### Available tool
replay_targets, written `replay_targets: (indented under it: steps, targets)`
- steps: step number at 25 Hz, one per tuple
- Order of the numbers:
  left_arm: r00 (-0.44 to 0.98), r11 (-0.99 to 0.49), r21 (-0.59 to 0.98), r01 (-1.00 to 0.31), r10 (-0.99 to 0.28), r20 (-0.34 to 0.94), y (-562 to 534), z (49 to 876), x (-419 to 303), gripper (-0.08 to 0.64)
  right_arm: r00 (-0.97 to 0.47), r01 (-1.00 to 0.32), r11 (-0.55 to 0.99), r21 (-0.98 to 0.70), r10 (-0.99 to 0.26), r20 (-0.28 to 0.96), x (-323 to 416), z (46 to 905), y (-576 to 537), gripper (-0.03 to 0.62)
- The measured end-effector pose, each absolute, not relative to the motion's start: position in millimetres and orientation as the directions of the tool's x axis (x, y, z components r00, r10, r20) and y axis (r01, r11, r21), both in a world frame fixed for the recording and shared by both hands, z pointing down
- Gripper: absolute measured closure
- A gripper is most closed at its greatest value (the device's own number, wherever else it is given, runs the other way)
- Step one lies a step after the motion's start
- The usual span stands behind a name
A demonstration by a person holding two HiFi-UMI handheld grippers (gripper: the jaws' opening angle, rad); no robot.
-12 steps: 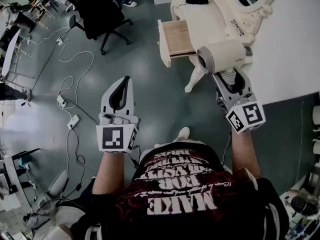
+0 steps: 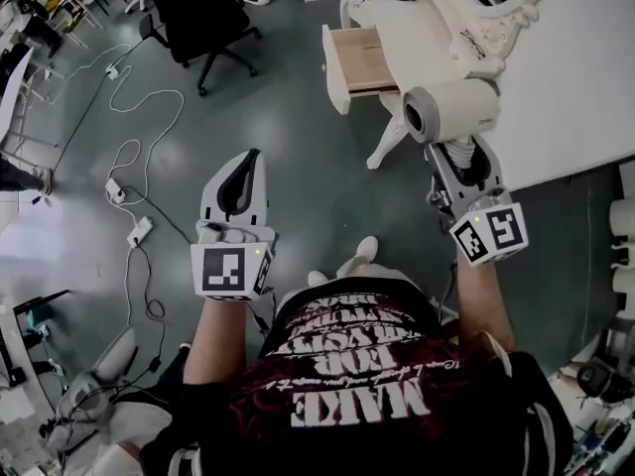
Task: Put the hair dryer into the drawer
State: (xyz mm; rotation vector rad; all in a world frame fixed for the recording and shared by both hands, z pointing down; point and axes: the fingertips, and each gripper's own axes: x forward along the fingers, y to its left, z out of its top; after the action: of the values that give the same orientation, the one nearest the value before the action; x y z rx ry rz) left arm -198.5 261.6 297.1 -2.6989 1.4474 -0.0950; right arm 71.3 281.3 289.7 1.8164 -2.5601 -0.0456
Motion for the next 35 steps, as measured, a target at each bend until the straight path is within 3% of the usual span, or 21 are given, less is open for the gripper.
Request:
replay_targets:
  steps: [15, 35]
  targets:
    - [0.598, -0.599, -0.024, -0.801, -0.801, 0.039, 263.5, 323.8, -201.5, 0.555, -0.271, -0.962, 0.272, 0.014, -0.962, 0.039, 74.7, 298.2, 310.5, 0.353]
    - [0.573, -0.576, -0.038, -0.817, -0.817, 0.066, 149.4, 317.1, -122.7, 0.555, -0.343, -0.939, 0.342, -0.037, -0.938, 0.042, 142.2, 321.1, 194.0, 0.353]
